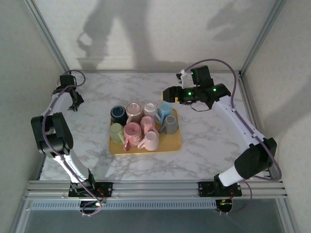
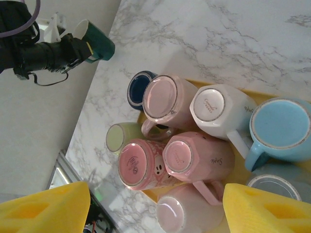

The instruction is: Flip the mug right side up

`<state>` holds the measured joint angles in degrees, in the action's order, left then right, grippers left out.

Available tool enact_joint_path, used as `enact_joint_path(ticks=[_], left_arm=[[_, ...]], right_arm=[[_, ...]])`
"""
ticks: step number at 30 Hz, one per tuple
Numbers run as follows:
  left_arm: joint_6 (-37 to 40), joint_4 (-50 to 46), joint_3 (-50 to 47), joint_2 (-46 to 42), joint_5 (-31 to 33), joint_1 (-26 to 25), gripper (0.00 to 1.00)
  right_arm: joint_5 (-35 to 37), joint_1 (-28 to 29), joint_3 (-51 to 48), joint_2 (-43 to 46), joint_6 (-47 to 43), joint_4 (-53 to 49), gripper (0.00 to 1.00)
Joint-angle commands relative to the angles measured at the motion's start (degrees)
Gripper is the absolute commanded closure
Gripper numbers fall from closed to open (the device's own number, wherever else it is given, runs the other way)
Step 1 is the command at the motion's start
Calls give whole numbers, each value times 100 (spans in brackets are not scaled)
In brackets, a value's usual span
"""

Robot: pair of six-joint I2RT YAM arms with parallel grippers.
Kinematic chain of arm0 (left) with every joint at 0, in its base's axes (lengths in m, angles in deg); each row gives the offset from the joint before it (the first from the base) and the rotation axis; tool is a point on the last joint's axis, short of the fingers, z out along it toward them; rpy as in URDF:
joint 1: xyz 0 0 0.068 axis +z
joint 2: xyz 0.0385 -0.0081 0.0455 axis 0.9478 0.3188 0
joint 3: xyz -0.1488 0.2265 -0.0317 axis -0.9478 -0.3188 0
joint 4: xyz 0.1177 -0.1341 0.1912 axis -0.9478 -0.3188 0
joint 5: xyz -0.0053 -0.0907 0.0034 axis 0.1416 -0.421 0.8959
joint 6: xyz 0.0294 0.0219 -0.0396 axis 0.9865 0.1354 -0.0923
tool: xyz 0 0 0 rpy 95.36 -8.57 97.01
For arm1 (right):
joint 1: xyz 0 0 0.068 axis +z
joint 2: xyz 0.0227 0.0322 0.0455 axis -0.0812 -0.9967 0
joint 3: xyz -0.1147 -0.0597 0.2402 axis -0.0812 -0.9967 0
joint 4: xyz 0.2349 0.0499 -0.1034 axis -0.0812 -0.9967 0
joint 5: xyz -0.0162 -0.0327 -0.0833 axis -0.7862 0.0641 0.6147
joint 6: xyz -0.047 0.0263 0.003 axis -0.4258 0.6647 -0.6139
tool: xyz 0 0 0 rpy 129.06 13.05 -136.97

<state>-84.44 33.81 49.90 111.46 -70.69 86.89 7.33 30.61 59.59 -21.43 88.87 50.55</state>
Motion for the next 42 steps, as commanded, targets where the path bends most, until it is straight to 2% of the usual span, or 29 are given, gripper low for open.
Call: enact_joint_path(ticks=[1, 13, 15, 19, 24, 29, 36, 40, 42], left_arm=[[109, 509, 425, 146, 28, 36, 100], [65, 717, 484, 568, -138, 42, 98], [49, 701, 480, 549, -164, 42, 94], [54, 700, 449, 400, -237, 32, 75], [83, 483, 582, 215, -265, 29, 63], [73, 208, 540, -340, -421, 22, 54], [50, -186, -87, -1515, -748, -63, 49], [33, -355, -606, -2340, -1307, -120, 48], [6, -361, -875, -2698, -1842, -173, 48]], right_arm=[[-101, -53, 212, -117, 77, 136, 27], [-143, -70, 317, -210, 143, 180, 26], [-147, -73, 305, -203, 159, 178, 26], [-121, -73, 245, -166, 207, 190, 25], [54, -73, 173, -77, 184, 133, 24], [656, -73, 73, 184, 65, -197, 25], [1759, -68, -222, 671, -188, -954, 27], [2388, -73, -558, 1045, -304, -1338, 30], [2561, -73, -774, 1214, -333, -1454, 31]])
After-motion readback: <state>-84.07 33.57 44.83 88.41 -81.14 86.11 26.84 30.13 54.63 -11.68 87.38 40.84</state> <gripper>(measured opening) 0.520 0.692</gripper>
